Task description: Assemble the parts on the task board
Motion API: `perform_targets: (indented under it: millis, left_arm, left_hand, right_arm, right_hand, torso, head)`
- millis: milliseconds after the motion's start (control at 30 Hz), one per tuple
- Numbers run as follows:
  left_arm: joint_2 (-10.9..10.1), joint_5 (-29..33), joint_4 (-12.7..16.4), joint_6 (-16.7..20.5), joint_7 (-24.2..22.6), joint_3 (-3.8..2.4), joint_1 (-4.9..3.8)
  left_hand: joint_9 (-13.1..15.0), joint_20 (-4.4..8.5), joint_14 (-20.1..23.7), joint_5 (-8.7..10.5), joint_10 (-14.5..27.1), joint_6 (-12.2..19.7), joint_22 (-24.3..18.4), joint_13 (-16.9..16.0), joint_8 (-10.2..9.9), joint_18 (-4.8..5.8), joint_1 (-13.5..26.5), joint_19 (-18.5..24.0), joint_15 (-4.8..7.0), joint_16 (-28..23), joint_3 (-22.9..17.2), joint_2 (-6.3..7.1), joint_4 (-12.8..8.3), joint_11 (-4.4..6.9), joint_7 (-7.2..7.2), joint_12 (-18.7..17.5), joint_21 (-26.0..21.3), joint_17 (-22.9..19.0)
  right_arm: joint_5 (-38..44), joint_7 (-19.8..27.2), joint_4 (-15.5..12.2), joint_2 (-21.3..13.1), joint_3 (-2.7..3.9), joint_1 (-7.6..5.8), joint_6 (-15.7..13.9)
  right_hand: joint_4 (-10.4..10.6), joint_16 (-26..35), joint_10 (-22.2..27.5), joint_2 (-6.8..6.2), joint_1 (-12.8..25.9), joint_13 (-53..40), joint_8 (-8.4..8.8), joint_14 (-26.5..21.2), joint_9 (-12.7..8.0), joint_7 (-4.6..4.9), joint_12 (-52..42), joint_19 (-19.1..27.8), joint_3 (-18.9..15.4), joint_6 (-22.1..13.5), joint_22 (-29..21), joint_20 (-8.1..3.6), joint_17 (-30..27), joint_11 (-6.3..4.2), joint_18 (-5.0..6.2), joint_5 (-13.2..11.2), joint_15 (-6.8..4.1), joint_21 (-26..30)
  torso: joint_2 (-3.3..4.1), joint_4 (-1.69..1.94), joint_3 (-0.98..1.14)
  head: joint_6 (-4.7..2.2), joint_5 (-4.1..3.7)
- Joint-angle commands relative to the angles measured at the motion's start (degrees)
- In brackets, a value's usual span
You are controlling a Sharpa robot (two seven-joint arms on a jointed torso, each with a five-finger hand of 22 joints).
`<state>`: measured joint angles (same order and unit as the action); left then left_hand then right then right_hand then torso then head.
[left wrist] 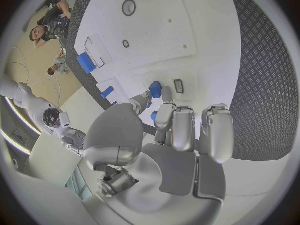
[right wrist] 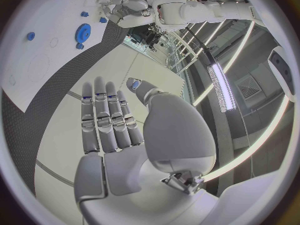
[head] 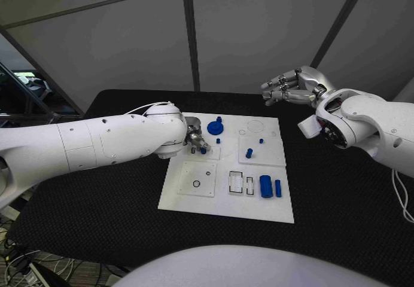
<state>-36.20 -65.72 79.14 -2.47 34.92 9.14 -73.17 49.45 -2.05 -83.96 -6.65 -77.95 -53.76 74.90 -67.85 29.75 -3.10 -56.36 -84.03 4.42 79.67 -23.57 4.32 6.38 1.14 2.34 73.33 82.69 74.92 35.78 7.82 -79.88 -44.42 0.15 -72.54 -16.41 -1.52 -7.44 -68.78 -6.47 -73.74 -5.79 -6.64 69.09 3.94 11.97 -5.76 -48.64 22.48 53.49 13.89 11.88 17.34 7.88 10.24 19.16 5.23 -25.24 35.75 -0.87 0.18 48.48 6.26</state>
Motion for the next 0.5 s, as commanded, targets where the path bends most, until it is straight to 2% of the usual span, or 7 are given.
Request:
perform_targets:
  millis: [33,200,400,500]
  left_arm:
    - [0.01,0.0,-0.13,-0.1,0.44,0.04,-0.05]
    - [-0.35,0.0,0.16,0.44,0.62,0.03,-0.04]
    - [-0.79,0.0,0.51,1.88,0.34,-0.02,-0.03]
    - [-0.93,0.0,0.72,2.98,0.01,-0.3,-0.03]
  left_hand:
    - [0.1,0.34,-3.23,0.34,0.21,-0.38,5.15,0.07,-0.22,0.63,0.9,-0.44,0.23,0.03,1.84,0.14,0.83,0.23,0.26,0.09,-0.18,5.02]
    - [0.19,0.35,-3.25,0.3,0.2,-0.45,5.36,0.02,-0.29,0.67,1.72,-0.56,0.25,0.05,6.0,1.05,2.42,0.26,0.2,0.14,-0.12,5.07]
    - [0.34,0.44,-3.26,0.25,0.13,-0.53,5.56,-0.13,-0.32,0.7,1.87,-0.67,0.35,0.04,10.43,1.13,4.64,0.37,0.06,0.25,-0.09,5.1]
    - [0.41,0.47,-3.26,0.23,0.16,-0.5,5.58,-0.09,-0.33,0.7,1.61,-0.68,0.37,0.03,12.15,0.94,5.62,0.39,0.05,0.22,-0.13,5.12]
  right_arm:
    - [-0.29,0.34,-0.02,-0.01,0.04,-0.12,0.64]
    - [-0.29,0.36,0.04,-0.04,0.04,-0.12,0.74]
    - [-0.27,0.31,0.24,0.02,0.04,-0.12,0.92]
    - [-0.26,0.28,0.34,0.07,0.04,-0.12,1.03]
  right_hand:
    - [0.12,-0.01,0.17,0.21,0.38,0.08,-0.33,-0.13,0.04,0.01,-0.18,-0.29,-0.2,0.15,-0.05,0.01,-0.08,-0.19,0.19,0.39,-0.17,0.34]
    - [0.25,0.0,0.2,0.19,0.57,0.13,-0.33,-0.14,0.03,0.03,-0.22,-0.33,-0.29,0.12,-0.09,0.03,-0.11,-0.16,0.18,0.35,-0.14,0.41]
    - [0.27,0.0,0.22,0.2,0.6,0.15,-0.33,-0.14,0.03,0.03,-0.24,-0.35,-0.29,0.08,-0.11,0.03,-0.13,-0.17,0.18,0.34,-0.14,0.46]
    - [0.27,0.0,0.22,0.2,0.6,0.15,-0.33,-0.14,0.03,0.03,-0.24,-0.35,-0.29,0.08,-0.11,0.03,-0.13,-0.17,0.18,0.34,-0.14,0.46]
  torso:
    - [-0.02,0.0,0.01]
    - [-0.04,0.06,-0.02]
    - [-0.03,0.04,-0.02]
    - [-0.02,0.04,-0.04]
  head:
    - [-0.02,0.01]
    - [-0.07,-0.11]
    - [-0.38,-0.16]
    - [-0.43,-0.1]
